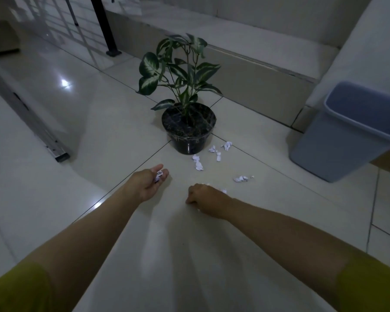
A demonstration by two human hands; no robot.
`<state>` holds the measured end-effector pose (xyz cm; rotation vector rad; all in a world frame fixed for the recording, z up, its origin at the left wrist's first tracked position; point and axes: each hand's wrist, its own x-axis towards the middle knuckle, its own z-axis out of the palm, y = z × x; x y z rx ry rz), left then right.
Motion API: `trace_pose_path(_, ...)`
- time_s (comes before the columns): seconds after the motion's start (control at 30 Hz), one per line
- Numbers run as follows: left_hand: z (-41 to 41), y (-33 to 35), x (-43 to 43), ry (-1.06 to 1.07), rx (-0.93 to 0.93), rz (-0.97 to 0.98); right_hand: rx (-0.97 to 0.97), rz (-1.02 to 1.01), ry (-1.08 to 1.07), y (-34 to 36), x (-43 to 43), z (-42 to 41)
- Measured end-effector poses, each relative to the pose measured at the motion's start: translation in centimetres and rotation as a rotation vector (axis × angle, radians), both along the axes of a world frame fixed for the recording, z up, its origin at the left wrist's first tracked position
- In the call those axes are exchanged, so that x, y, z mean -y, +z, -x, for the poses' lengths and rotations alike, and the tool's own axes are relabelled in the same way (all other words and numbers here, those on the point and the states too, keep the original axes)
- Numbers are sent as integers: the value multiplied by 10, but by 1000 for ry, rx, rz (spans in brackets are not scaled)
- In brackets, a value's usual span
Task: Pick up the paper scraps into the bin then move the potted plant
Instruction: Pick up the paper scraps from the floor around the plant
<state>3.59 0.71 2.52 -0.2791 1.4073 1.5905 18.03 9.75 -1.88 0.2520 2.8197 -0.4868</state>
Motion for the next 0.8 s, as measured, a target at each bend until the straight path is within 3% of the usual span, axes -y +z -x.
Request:
trace_pose_path(0.07, -8, 2, -5, -5, 3, -10, -112, 94, -142, 9, -8, 6)
trace_pose_path(0.2, -18, 11, -11, -42, 45, -105, -562, 468, -603, 43, -19, 19)
trace_pose_path(0.33, -27, 24, -15, -136, 88, -204, -753, 743, -736, 62, -14, 32)
trace_pose_path(0.47, -35, 31, -21, -151, 133, -316, -723, 640, -654, 60, -4, 33)
trace_pose_path(0.57, -41, 33, -25, -162, 82, -233, -635, 546, -578, 57, -2, 31)
trace_pose_path(0.73, -34, 17, -27, -43, -23, 6, -571, 448, -648, 44, -1, 16)
trace_pose_path(0.8, -32, 14, -24, -13, 10, -25, -402, 273, -464, 33, -3, 6)
